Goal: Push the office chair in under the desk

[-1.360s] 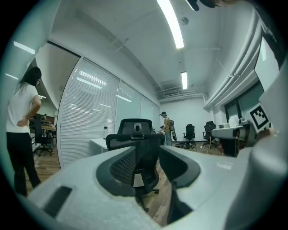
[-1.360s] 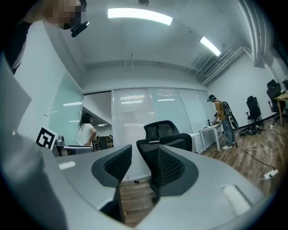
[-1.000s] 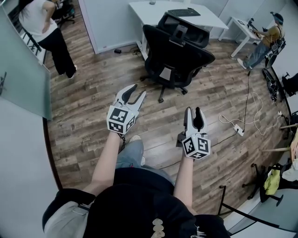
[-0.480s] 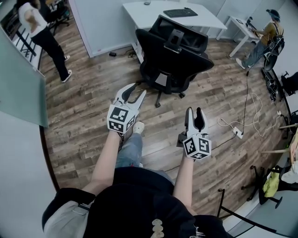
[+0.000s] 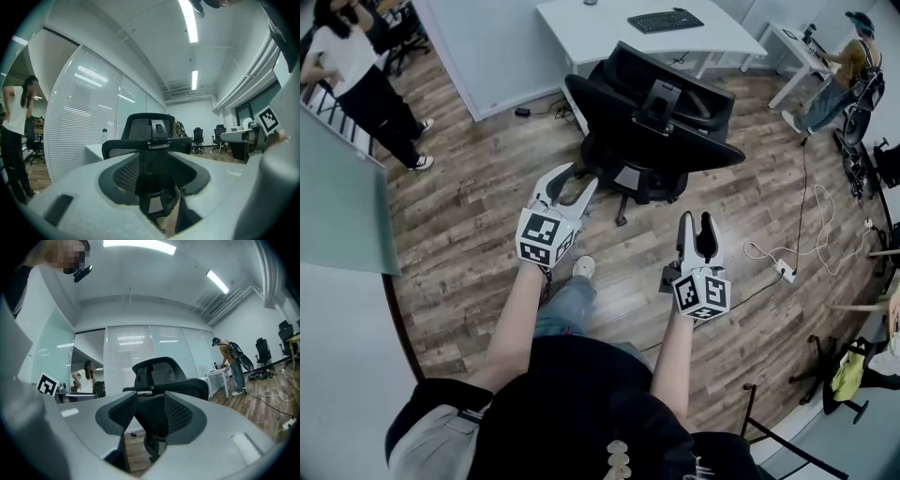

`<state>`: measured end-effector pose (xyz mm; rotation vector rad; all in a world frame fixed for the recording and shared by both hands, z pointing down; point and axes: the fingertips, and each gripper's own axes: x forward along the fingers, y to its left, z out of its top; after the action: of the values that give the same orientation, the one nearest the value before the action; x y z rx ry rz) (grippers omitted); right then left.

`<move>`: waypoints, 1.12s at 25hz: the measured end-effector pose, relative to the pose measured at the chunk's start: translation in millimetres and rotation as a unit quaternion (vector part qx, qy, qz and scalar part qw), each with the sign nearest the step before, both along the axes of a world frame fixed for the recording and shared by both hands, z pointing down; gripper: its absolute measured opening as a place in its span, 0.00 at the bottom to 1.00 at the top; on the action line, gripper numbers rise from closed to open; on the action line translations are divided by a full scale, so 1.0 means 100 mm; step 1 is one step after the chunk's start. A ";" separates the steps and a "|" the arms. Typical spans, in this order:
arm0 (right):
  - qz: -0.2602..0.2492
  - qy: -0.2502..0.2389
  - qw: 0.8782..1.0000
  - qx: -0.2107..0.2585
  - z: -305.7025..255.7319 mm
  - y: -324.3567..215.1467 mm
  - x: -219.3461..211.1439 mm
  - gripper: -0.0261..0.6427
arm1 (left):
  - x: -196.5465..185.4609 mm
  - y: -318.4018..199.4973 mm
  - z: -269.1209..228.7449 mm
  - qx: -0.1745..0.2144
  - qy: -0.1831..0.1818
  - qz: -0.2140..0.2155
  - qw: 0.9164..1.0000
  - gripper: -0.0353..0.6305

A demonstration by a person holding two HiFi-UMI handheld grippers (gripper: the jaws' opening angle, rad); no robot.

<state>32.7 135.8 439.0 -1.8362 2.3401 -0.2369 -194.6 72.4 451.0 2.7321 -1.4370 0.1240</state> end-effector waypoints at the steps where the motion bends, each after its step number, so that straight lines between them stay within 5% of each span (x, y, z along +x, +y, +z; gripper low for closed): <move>1: 0.002 0.000 1.000 0.002 -0.03 -0.12 0.00 0.30 | 0.00 -0.13 -0.03 0.002 -0.001 0.001 1.000 0.32; 15: 0.033 -0.001 0.999 0.030 -0.37 -1.45 0.04 0.30 | 0.17 -1.52 -0.38 0.032 -0.024 0.042 0.998 0.32; 28: 0.044 -0.006 0.999 0.026 -0.38 -1.92 0.23 0.29 | 0.28 -2.02 -0.42 0.031 -0.017 0.051 0.998 0.32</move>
<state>55.8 -55.7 401.4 -1.9026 2.2280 -0.1726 -167.0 -129.2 409.1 2.8673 -1.3306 0.1340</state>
